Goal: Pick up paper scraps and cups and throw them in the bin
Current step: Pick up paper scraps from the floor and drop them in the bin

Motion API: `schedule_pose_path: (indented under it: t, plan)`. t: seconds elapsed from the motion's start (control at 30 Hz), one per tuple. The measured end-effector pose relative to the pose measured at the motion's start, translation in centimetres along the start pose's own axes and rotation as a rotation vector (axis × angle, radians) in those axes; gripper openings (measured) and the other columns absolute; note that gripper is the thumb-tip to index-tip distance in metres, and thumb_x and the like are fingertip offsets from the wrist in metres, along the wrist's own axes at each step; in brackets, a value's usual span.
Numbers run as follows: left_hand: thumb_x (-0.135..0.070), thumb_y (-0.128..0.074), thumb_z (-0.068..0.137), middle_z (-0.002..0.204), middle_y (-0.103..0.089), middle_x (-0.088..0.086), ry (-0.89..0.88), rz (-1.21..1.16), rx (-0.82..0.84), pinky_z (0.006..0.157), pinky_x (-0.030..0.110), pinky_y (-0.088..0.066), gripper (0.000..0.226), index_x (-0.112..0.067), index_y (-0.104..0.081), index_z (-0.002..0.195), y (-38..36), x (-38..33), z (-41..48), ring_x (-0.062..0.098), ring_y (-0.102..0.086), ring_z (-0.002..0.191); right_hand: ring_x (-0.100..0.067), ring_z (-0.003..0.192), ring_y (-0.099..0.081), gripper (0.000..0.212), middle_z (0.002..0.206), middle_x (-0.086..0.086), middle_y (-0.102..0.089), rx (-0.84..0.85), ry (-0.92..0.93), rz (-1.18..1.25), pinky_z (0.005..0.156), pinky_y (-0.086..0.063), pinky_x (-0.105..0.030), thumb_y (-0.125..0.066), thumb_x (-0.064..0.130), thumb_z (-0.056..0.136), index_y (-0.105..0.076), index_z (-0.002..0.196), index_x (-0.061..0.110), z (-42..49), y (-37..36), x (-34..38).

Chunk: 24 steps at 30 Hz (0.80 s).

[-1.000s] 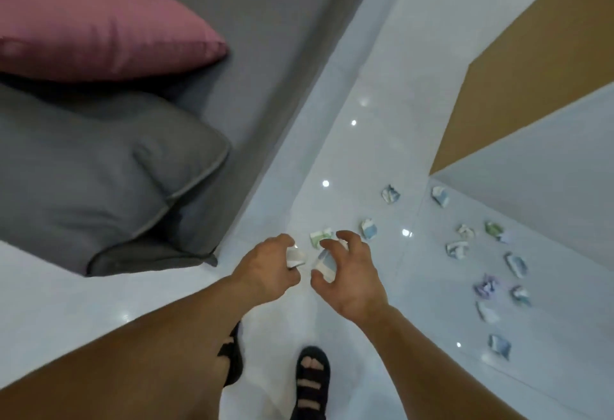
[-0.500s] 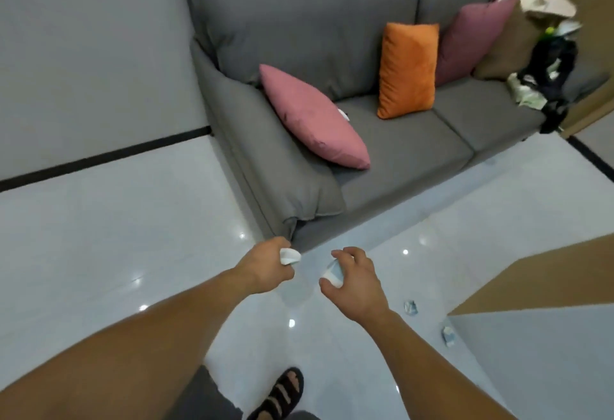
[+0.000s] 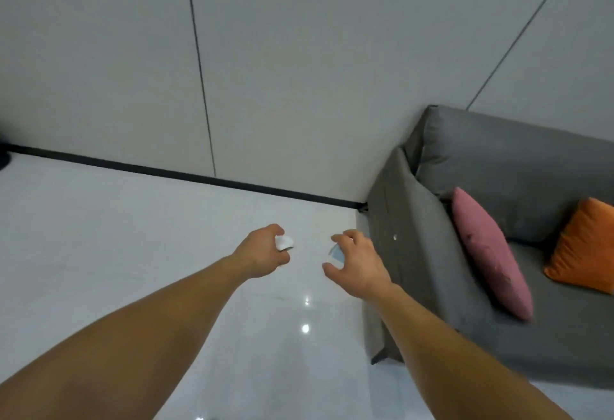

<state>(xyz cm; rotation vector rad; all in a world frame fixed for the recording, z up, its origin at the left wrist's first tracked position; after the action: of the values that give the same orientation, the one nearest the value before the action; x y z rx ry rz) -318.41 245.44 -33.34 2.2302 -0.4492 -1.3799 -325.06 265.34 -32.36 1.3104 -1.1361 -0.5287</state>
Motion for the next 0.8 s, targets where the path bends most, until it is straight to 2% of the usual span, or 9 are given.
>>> schedule_pose_path:
  t: [0.2, 0.43, 0.57, 0.7, 0.8]
  plan:
    - [-0.019, -0.063, 0.082, 0.122, -0.058, 0.011, 0.119, -0.034, -0.198, 0.082, 0.035, -0.055, 0.052, -0.017, -0.046, 0.131, 14.4, 8.4, -2.1, 0.027, -0.062, 0.101, -0.017, 0.127, -0.036, 0.065, 0.143, 0.005, -0.034, 0.042, 0.248, -0.021, 0.098, -0.043, -0.032, -0.062, 0.050, 0.083, -0.043, 0.140, 0.025, 6.9, -2.9, 16.3]
    - [-0.020, -0.064, 0.082, 0.127, -0.053, 0.009, 0.204, -0.087, -0.394, 0.073, 0.028, -0.051, 0.057, -0.018, -0.045, 0.136, 25.4, 14.8, -1.0, 0.024, -0.059, 0.101, -0.018, 0.127, -0.037, 0.066, 0.143, 0.004, -0.035, 0.119, 0.480, -0.073, 0.100, -0.042, -0.033, -0.062, 0.052, 0.083, -0.043, 0.140, 0.025, 15.4, -6.2, 30.0]
    - [-0.020, -0.065, 0.081, 0.125, -0.054, 0.009, 0.288, -0.091, -0.490, 0.070, 0.028, -0.051, 0.057, -0.019, -0.045, 0.135, 31.9, 18.6, 0.2, 0.023, -0.060, 0.097, -0.019, 0.128, -0.037, 0.066, 0.143, 0.003, -0.036, 0.140, 0.611, -0.044, 0.100, -0.042, -0.033, -0.064, 0.049, 0.083, -0.043, 0.141, 0.024, 21.2, -7.7, 37.3]
    - [-0.023, -0.066, 0.081, 0.113, -0.052, 0.003, 0.369, -0.087, -0.607, 0.060, 0.024, -0.047, 0.055, -0.020, -0.047, 0.132, 39.1, 21.4, 1.1, 0.019, -0.059, 0.088, -0.020, 0.128, -0.036, 0.065, 0.142, 0.002, -0.036, 0.167, 0.744, -0.020, 0.100, -0.042, -0.034, -0.063, 0.048, 0.083, -0.044, 0.141, 0.023, 26.7, -8.0, 44.9]
    - [-0.024, -0.067, 0.081, 0.111, -0.053, 0.003, 0.406, -0.103, -0.726, 0.055, 0.022, -0.046, 0.054, -0.022, -0.048, 0.131, 44.0, 23.1, 1.7, 0.018, -0.059, 0.083, -0.019, 0.128, -0.036, 0.065, 0.142, 0.003, -0.036, 0.199, 0.850, -0.033, 0.099, -0.042, -0.033, -0.063, 0.048, 0.083, -0.043, 0.141, 0.024, 30.4, -8.5, 50.3]
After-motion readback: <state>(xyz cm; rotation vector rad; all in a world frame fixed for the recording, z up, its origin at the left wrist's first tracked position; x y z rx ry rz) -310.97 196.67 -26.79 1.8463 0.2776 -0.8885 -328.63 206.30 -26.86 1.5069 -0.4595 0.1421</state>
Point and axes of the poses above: each hand's wrist, its own z-axis towards the middle knuckle, its own y-axis out of the back of the hand, x = y × z, the point moved 6 cm from there along z, towards the middle knuckle
